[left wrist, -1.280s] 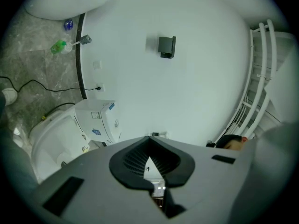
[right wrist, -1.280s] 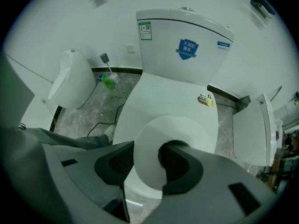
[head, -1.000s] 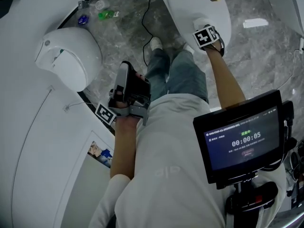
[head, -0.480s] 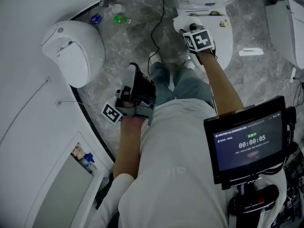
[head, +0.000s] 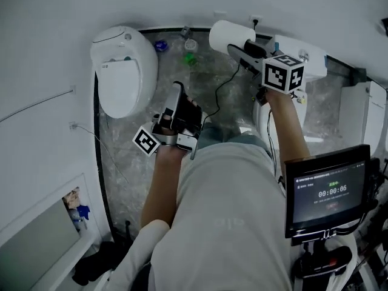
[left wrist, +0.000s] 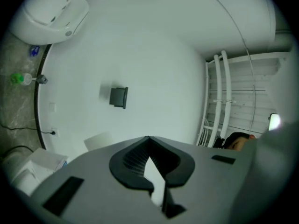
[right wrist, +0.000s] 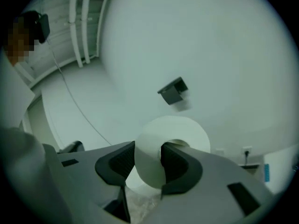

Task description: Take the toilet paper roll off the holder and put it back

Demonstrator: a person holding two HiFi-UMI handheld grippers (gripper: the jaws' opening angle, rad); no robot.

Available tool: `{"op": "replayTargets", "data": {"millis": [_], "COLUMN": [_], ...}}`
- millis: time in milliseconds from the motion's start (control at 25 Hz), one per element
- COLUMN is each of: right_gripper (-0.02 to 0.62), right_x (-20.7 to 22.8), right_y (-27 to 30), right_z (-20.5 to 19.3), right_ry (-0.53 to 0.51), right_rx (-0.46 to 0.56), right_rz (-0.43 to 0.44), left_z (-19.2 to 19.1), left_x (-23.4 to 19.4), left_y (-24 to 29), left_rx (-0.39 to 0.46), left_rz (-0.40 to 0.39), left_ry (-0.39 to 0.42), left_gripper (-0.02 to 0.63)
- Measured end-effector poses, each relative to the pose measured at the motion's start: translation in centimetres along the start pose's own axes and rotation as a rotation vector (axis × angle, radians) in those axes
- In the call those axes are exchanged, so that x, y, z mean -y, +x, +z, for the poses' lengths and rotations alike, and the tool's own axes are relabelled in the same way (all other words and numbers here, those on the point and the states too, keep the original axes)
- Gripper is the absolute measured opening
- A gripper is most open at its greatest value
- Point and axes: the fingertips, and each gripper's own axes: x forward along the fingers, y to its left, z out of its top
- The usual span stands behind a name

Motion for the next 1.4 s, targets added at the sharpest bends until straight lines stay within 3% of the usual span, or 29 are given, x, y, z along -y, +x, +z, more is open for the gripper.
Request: {"op": "replayTargets", "data": {"millis": [80,200,440,640,880,1040,1080,1120,1200,1240,1400], "right_gripper": [0.17,0.17,0.17,0.17,0.17,0.17,0.17,0.17,0.17,0.17,0.17], "right_x": [-1.6,-5.0,-11.6,-14.4,-16.0,-16.2,-16.2,-16.1,-15.7,-15.5,-14.9], "right_y": [-1.9,-2.9,-6.0,-8.9,-8.7,-8.9,-9.0,-9.1,-9.3,-9.3,-9.6], "right_z": [-0.6,2.6,10.1,12.4,12.2,11.8,11.8,11.8,11.7,11.7,11.5], "right_ry": [0.096,0.178,0.348,0.436,0.447,0.461,0.462,0.468,0.495,0.504,0.476], "right_rx": [0.06,0.181,0.486,0.618,0.613,0.616,0.618,0.624,0.641,0.647,0.651], "right_rz": [0.068,0.207,0.675,0.901,0.95,0.973,0.976,0.979,0.984,0.98,0.939], "left_z": [-0.9,-0.1,2.4,3.1,4.1,3.0,3.0,3.1,3.9,4.2,4.1], "left_x": [-0.6,0.4,3.4,5.1,6.1,5.6,5.5,5.6,6.4,6.6,6.4], "left_y": [-0.5,0.5,1.8,1.7,2.1,2.7,2.8,2.8,2.5,2.3,2.0], "left_rx": [-0.02,-0.027,0.007,0.035,0.061,-0.018,-0.024,-0.005,0.07,0.099,0.087], "left_rz": [0.044,0.026,-0.05,-0.103,-0.135,-0.034,-0.029,-0.062,-0.172,-0.202,-0.17], "left_ry": [-0.02,0.008,0.096,0.134,0.151,0.315,0.307,0.25,0.109,0.078,0.12], "left_gripper": [0.005,0.005,0.005,0.005,0.005,0.005,0.005,0.005,0.005,0.005,0.005]}}
